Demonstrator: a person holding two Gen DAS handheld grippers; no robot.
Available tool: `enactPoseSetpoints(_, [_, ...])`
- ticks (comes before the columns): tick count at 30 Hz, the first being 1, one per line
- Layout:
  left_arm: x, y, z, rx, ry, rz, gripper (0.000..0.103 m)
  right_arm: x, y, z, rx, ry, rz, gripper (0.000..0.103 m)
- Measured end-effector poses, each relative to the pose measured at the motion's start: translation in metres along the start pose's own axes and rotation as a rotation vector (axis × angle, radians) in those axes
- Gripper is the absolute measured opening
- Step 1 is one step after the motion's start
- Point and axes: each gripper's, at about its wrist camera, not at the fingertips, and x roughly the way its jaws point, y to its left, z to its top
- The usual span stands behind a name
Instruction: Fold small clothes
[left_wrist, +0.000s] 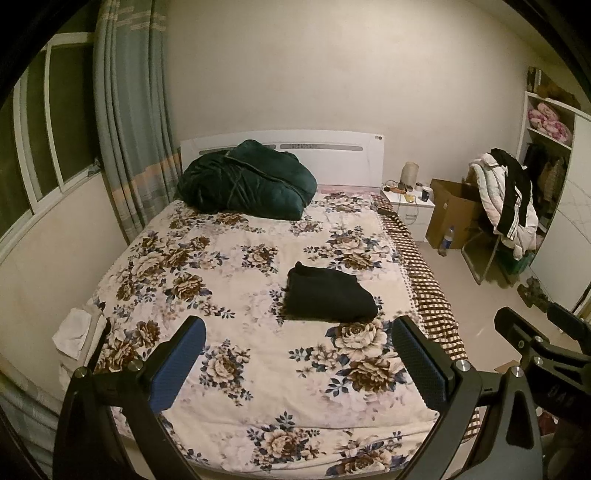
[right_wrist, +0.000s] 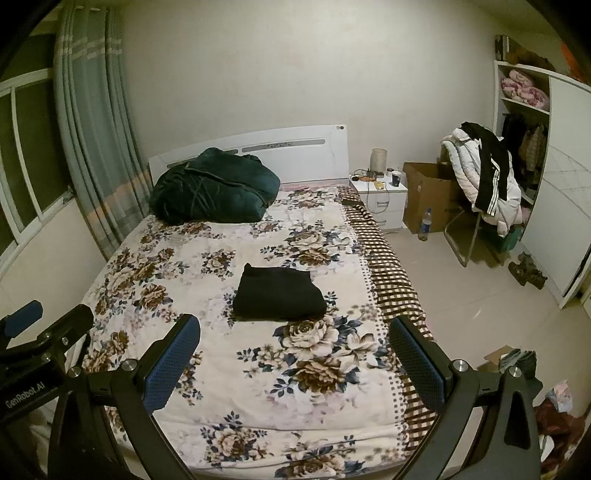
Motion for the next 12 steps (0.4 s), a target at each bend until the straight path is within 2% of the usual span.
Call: enactPoseSetpoints(12, [-0.0009,0.0014,-0.0019,-0.002,-0.006,0.004,0.103,-0.0011,0.0032,-0.0024,0.003,-0.004,-0.004,0.103])
